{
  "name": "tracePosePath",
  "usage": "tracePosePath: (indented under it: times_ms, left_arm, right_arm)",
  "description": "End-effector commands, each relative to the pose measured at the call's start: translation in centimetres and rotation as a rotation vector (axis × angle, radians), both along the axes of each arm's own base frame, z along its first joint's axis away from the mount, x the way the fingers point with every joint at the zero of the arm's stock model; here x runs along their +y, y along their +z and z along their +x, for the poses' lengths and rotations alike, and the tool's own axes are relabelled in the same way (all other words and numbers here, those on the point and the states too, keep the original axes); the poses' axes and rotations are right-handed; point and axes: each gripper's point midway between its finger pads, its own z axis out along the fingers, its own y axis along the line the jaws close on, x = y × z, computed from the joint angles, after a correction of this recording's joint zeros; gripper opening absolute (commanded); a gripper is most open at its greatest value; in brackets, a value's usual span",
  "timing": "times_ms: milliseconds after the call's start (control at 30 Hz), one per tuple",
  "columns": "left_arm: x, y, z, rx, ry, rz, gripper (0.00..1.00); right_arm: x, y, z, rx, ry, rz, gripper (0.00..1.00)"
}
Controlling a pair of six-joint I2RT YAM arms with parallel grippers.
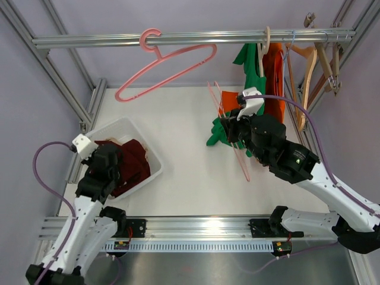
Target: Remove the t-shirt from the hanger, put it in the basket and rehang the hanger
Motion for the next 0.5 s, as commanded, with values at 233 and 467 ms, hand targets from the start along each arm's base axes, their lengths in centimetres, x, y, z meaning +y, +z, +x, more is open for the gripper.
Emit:
tracePosePath:
  times_ms: [233,467]
  left_arm:
    - [1.2,-2.3,4.3,0.044,-0.044,-0.276,0.49]
    - [0.8,0.3,4.9,-0.020,-0.100,-0.286,0.99]
  right_arm:
    - [-0.8,1.7,3.7,-0.035,-0.089,0.014,0.00]
    - [-1.9,2.2,7.4,-0.012,-0.138,0.008,0.00]
